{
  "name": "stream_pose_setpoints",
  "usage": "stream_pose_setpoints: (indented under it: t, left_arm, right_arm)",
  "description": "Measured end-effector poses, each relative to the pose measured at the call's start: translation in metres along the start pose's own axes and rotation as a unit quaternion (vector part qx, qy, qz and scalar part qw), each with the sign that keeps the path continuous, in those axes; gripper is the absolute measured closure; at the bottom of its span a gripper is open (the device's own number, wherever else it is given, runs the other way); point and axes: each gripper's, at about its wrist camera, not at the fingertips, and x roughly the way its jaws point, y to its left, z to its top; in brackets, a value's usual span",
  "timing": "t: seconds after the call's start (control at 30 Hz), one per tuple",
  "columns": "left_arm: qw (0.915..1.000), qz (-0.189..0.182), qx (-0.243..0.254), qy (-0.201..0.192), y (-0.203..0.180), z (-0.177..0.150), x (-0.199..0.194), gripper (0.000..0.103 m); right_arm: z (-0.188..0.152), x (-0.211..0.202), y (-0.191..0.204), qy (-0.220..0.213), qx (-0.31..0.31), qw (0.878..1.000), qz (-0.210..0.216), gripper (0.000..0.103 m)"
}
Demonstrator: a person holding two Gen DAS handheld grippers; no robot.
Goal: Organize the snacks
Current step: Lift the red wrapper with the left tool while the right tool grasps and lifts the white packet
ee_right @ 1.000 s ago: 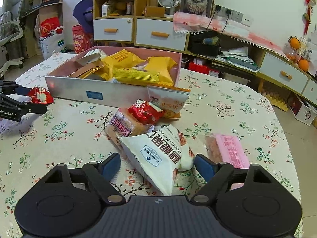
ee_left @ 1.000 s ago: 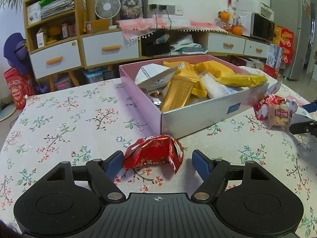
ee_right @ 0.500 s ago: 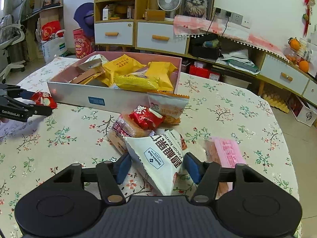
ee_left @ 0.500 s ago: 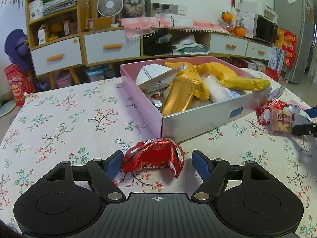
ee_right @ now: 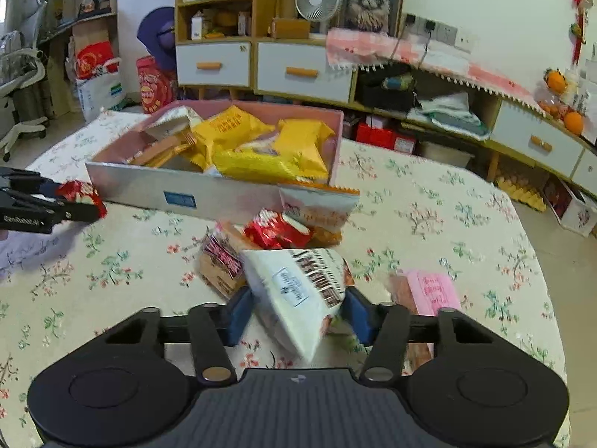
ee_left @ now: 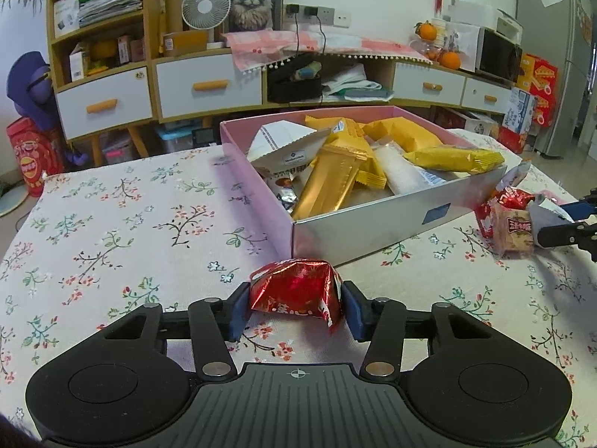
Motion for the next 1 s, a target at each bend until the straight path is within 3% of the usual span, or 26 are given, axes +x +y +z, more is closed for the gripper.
stream_pose_setpoints:
  t: [1.0]
  left_arm:
    - [0.9992,-0.033,0.02,-0.013,-0.041,0.014,-0.042,0.059]
  right_arm:
    - [0.006,-0.041,0.001,-0.03,0.012,0.999,0.015,0.088]
